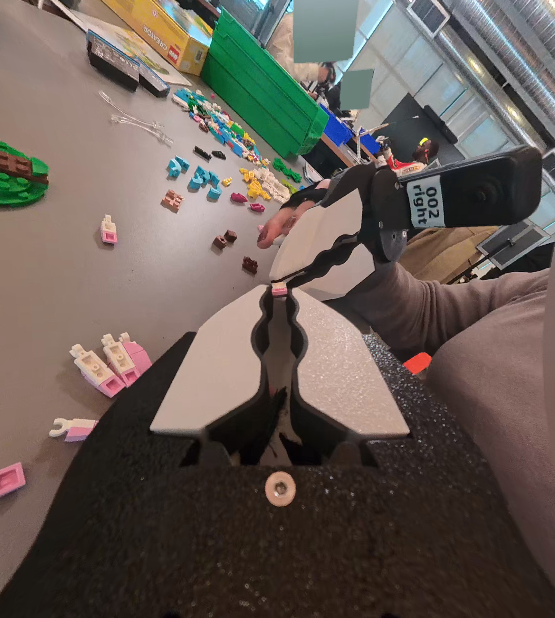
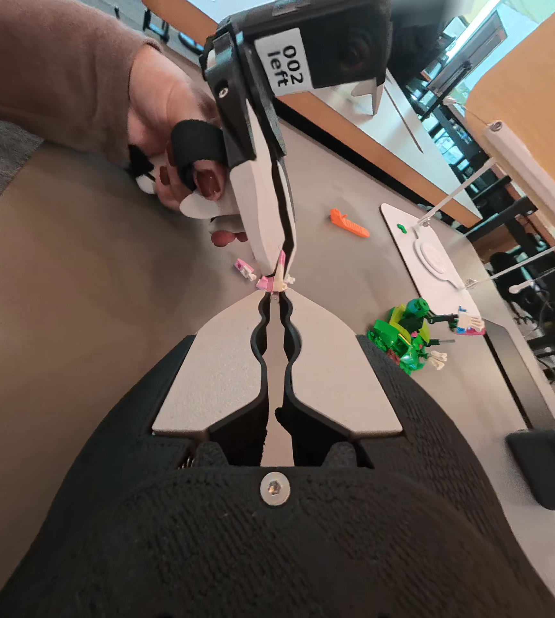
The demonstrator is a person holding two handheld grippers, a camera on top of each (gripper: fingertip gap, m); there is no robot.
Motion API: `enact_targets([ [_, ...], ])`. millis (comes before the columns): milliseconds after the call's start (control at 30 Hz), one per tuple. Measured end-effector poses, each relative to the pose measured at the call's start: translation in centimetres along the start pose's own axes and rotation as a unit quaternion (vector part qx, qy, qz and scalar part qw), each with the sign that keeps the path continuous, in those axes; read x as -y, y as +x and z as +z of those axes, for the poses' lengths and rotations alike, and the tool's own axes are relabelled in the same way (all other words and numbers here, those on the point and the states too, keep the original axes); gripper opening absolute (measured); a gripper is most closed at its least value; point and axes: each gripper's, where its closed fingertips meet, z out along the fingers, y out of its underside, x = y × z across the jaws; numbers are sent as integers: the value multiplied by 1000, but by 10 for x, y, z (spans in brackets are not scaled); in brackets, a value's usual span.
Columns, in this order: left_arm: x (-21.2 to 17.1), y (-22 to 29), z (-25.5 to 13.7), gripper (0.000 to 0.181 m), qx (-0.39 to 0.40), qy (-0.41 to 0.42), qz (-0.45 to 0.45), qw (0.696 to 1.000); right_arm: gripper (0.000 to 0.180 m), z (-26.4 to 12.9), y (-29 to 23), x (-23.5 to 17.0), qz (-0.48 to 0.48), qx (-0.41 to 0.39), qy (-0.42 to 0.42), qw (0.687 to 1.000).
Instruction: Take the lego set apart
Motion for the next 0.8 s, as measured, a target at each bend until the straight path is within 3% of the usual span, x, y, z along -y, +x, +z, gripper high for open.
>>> enact_targets([
  [167,17,-3,4,9,43,53,45,997,4,-3,17,1,63,-31,17,997],
  [267,25,-7,3,32,117,66,159,978,4,-5,28,-6,95,-52,7,994],
  [333,31,-15,-4,36,211,65,287,932,4,-4,29,-13,131,-46,-7,990],
  [400,34,-18,-7,37,291,43,417,860,4,-1,26,-20,177,-25,-28,983],
  [533,16,-14,8,27,322,-36,626,709,4,2,17,-27,256,16,-53,965],
  [800,-3,-28,16,18,331,-120,712,608,4,2,-3,-32,289,81,-82,950],
])
